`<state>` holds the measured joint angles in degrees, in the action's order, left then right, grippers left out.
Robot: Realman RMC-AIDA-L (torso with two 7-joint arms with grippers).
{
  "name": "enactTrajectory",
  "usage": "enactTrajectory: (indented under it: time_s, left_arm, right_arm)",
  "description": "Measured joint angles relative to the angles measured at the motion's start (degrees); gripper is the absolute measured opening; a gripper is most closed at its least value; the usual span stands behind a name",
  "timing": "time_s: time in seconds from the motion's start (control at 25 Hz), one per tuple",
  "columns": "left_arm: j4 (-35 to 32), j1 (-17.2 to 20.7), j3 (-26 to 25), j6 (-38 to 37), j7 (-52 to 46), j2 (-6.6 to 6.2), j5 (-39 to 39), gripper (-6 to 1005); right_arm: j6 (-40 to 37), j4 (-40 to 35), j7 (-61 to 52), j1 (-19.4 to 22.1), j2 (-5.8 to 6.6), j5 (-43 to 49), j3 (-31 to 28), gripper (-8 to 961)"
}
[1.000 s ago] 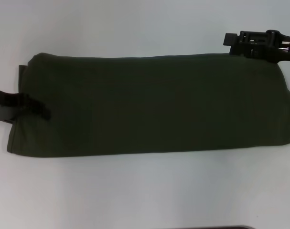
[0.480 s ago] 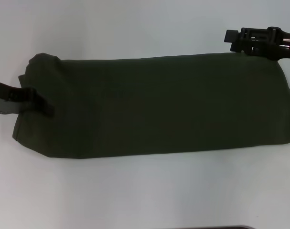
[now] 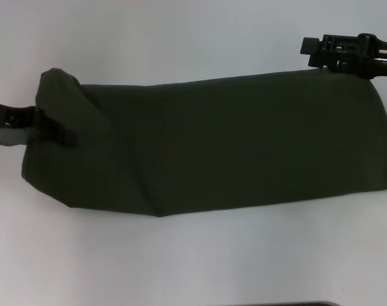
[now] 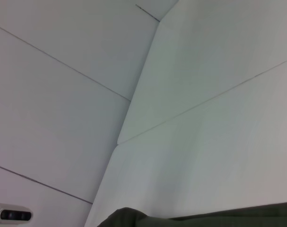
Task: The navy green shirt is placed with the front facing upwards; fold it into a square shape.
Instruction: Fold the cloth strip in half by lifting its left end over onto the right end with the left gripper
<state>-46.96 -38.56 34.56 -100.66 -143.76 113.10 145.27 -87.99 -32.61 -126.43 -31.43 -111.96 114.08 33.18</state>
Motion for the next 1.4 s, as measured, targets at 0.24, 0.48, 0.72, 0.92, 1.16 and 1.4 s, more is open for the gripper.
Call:
enactTrajectory:
  time_s: [0.24,0.48,0.72,0.92,1.16,1.4]
  left_arm:
    - [-0.1,0.7,-0.4,-0.9,0.1,-0.91,-1.6,154]
    - [0.2,0.6,-0.7,-3.0,1.2,-1.57,-3.9,151]
    - [0.2,0.9,-0.7,-3.0,1.2,-1.58,-3.7,151]
    - [0.3,1.0,-0.4,-2.6,1.2,-1.58,-3.5,151]
    - [0.4,1.0,-0.1,-2.5,1.4,-1.59,-3.4,151]
    - [0.4,1.7,-0.1,-2.4,2.4,-2.18,-2.9,151]
  right_arm:
    - [0.0,0.0,-0.1,-0.1,0.06,0.0,0.0,651]
    - [-0.1,0.0,-0.3,0.0,0.27,0.0,-0.1,651]
    - [-0.2,0.0,-0.4,0.1,0.42,0.0,-0.2,651]
    - [-0.2,0.0,-0.5,0.0,0.44,0.0,-0.2,651]
    - [-0.2,0.0,-0.5,0.4,0.44,0.0,-0.3,651]
    - [-0.1,0.0,-0.5,0.6,0.50,0.2,-0.4,651]
